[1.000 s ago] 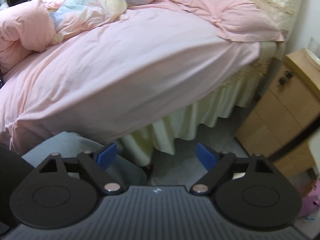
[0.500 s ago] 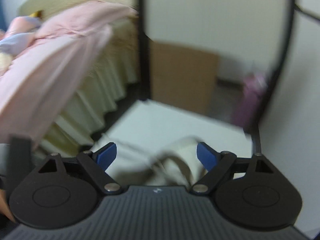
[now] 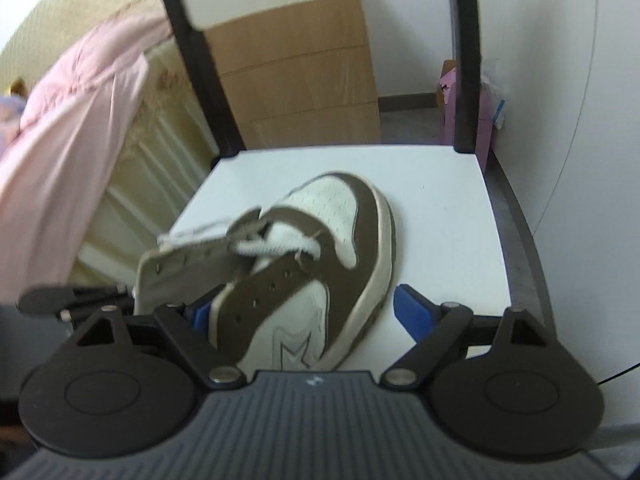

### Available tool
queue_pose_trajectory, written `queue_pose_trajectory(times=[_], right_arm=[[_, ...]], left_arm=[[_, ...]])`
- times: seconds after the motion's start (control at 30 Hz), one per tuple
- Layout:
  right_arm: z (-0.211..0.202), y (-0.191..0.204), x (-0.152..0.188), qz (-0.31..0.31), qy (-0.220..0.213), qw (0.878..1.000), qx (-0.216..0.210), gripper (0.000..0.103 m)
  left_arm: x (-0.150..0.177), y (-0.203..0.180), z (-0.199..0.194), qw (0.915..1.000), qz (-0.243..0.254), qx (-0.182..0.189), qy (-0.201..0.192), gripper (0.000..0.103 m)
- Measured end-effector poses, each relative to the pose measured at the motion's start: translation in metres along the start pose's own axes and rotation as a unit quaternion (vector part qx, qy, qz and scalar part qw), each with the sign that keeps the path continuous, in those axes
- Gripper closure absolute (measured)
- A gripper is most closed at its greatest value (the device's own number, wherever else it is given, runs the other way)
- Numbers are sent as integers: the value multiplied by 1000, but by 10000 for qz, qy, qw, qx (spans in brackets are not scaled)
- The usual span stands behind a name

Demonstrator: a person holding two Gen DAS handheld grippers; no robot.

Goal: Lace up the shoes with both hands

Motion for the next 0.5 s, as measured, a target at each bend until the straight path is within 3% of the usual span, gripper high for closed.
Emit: queue_pose_trajectory(times=[0.17,0.37,0.5], right_arm=[[3,-8,-3,294,-117,9995,-40,15],[6,-7,-7,20,-280,9993,249,14],[3,-6,-6,63,-355,9993,93,14]], left_arm=[[2,-6,-3,10000,75,-54,21,90],[2,-8,-4,9999,-12,-135,23,90],[3,-5,-7,9997,-137,-176,137,85]])
Point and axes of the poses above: each gripper's, at about its wrist camera, not at the fingertips, and z roughly the way its jaws point, y to its left, x to its underside, the point moved 8 cm from there along z, roughly the way its jaws point
